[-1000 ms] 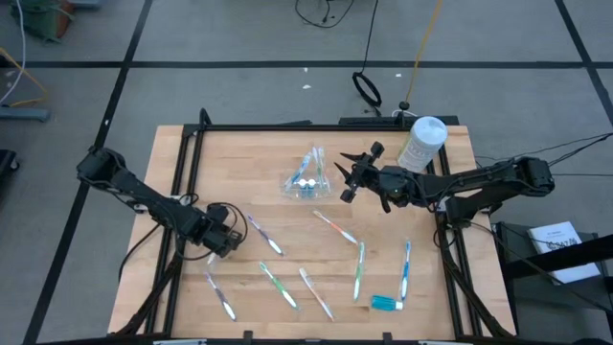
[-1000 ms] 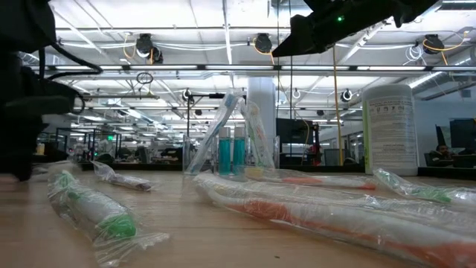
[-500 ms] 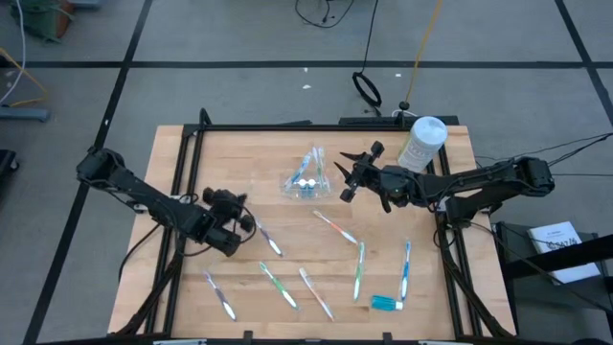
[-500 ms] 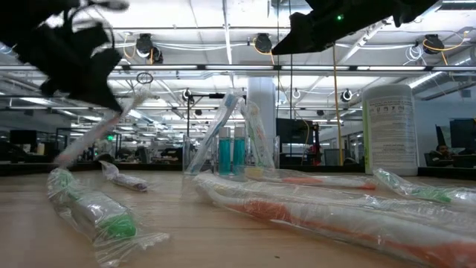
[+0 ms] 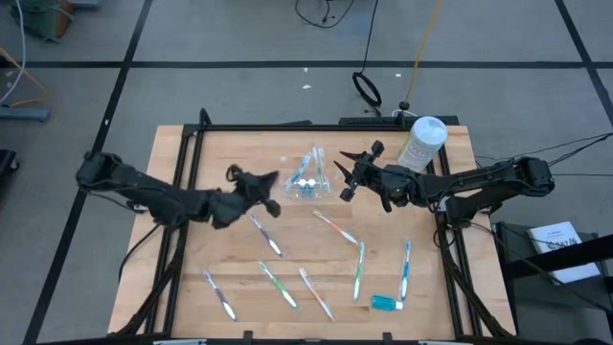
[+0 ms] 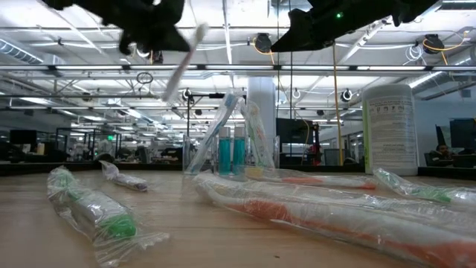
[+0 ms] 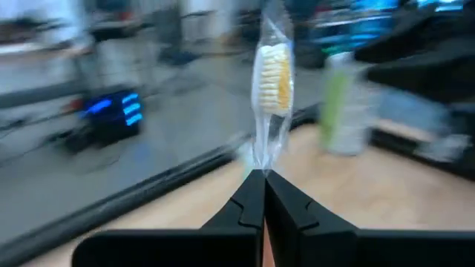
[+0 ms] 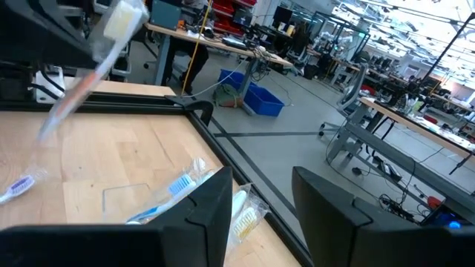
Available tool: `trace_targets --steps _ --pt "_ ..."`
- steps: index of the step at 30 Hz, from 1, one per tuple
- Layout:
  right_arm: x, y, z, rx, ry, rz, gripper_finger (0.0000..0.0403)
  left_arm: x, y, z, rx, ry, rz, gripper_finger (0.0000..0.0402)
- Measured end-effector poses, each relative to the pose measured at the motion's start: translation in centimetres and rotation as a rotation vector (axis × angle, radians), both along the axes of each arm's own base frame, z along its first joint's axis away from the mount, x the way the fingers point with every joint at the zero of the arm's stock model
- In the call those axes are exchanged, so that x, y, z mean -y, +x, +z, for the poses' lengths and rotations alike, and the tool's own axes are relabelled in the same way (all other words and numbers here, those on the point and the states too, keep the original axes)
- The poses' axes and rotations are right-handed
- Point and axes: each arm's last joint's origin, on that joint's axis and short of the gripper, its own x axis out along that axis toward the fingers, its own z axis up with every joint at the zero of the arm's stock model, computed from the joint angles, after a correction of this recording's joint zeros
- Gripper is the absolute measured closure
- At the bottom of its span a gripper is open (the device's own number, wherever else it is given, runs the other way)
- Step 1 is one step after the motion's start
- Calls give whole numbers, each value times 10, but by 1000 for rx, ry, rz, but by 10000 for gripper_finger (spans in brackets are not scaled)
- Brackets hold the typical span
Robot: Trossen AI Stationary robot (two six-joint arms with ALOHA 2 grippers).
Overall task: Pick & Place Toothbrushes
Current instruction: Put the orange toothbrush into the transparent organizer
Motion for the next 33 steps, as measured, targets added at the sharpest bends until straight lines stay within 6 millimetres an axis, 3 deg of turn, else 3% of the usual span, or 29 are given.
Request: trace_targets --steps 3,10,15,18,20,25,33 --pt "0 0 0 0 0 1 271 -18 6 17 49 108 -72 396" --pt "0 0 -1 -12 0 1 271 -74 -2 42 88 303 11 396" --pt "0 0 -3 -39 0 0 271 -114 -10 33 198 252 -412 398" --pt "0 0 -4 -42 0 1 271 -128 -9 4 154 142 -404 398" --pt "0 0 -4 -38 4 1 271 -130 -10 -16 149 104 -359 399" --pt "0 0 -4 -25 24 -2 271 -112 -9 -42 239 133 -376 396" --pt "0 -1 -7 -42 47 -6 271 -94 5 -78 126 76 -226 398"
